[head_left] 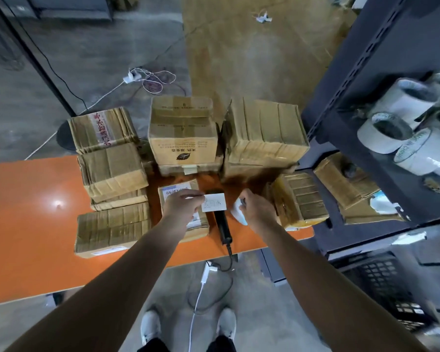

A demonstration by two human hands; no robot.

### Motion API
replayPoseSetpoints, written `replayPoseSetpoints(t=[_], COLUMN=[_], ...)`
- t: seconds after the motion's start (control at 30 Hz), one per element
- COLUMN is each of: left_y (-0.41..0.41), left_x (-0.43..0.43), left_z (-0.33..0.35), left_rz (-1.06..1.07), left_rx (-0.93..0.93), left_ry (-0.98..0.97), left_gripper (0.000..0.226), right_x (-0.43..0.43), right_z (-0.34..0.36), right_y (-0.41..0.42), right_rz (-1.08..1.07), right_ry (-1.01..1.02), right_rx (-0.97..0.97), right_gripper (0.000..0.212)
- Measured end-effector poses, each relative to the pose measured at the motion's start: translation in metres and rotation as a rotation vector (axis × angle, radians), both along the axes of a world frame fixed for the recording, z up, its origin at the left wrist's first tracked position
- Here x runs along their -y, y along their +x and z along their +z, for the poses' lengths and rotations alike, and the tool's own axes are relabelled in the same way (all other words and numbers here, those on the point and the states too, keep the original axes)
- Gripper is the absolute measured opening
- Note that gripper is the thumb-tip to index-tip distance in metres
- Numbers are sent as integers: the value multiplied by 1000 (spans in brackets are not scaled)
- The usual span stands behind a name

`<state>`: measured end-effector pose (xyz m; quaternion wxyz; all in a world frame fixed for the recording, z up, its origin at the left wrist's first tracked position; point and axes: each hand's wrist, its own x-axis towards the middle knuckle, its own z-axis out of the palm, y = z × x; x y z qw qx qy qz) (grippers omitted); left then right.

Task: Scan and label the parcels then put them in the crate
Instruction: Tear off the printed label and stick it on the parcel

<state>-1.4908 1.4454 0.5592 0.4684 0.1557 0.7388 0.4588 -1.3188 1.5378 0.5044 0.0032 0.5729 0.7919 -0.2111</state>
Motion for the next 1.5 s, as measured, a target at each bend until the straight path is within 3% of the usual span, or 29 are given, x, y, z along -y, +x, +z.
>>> replayPoseSetpoints(t=[0.23,0.43,0.57,0.77,0.9,1.07,1.17,1.5], left_y=[-1,-11,-25,-36,-45,-51,-53,-39], left_x=[4,10,17,22,23,21,22,33], left_z=[-10,-11,-10,-11,-13,-16,-22,-41], left_rz=[43,79,91,104,104,104,99,-176], left_rx=[46,22,18,27,-9,-209,-233,-543], left_ry=[-21,-21,-17,10,39,25,-45,-185], left_gripper=[11,13,15,16,19,13,34,27], right_x=[11,11,19,34,33,30,32,45], right_z=[-14,0,13,24,28,32,26,10], right_y=[4,-11,-37,-67,-77,-87,-90,-83], right_rz=[-117,-147,-65,10,20,70,84,100], right_ry=[-109,-104,-299,-400,-342,-168,-119,-87], right_rx=[-167,-246,-474,-575,-565,-462,-376,-221], right_gripper=[35,29,28,19,17,26,27,32])
